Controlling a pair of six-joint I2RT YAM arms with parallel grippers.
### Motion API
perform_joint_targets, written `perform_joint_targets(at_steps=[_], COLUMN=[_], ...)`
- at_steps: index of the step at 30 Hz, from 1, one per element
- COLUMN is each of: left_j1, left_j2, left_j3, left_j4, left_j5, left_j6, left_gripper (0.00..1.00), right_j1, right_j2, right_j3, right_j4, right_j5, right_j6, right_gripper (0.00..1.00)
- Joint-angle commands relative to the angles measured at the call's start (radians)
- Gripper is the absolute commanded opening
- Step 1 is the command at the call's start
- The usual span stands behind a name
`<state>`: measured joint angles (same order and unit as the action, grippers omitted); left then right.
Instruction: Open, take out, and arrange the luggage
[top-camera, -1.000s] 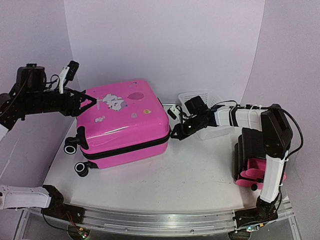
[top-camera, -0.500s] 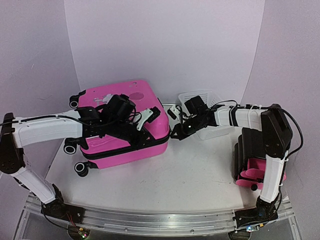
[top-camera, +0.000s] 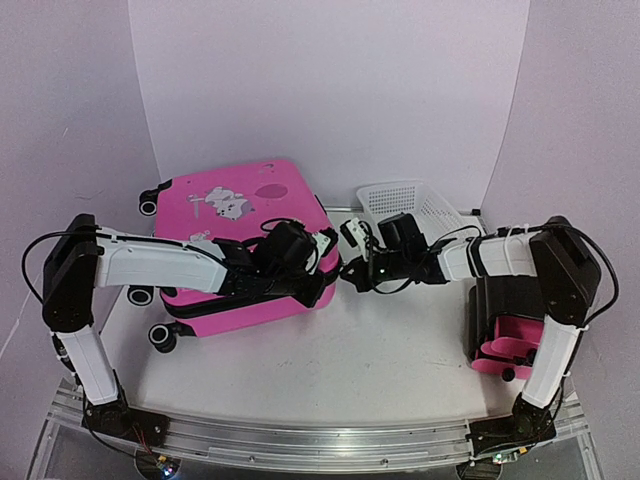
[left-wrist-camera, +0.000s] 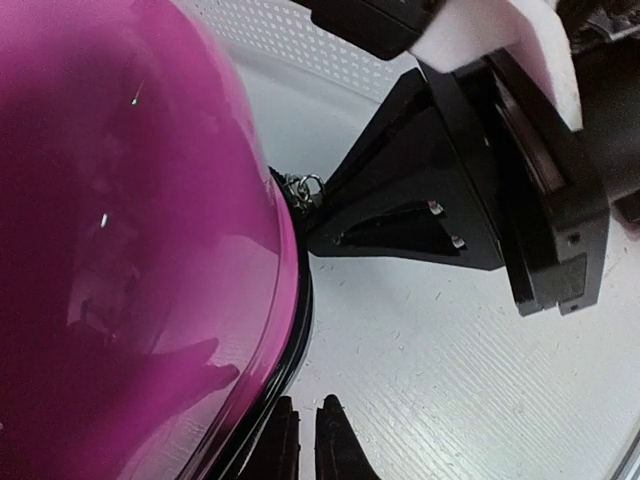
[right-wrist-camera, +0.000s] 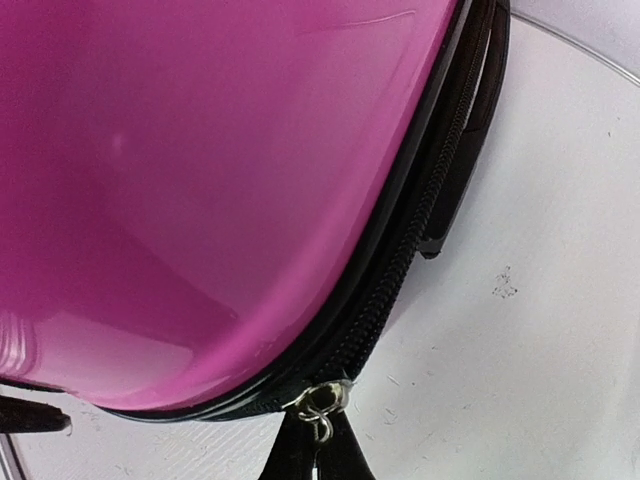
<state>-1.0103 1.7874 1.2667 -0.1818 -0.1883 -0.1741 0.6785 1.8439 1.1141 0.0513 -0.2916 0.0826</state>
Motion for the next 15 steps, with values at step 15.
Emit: perform_joint_targets(at_steps=[15], left_j1=[0.118], left_j2=[-0.017], left_j3=[0.051], left_j4=[0.062], left_j5=[0.153], left_j6=[-0.001], left_gripper=[0.14], right_j1=[0.157], right_j2=[-0.034], right_j3=[-0.148], right_j4=[0.477], right_j5=[0.137], right_j6=[0.137], right_gripper=[0.0])
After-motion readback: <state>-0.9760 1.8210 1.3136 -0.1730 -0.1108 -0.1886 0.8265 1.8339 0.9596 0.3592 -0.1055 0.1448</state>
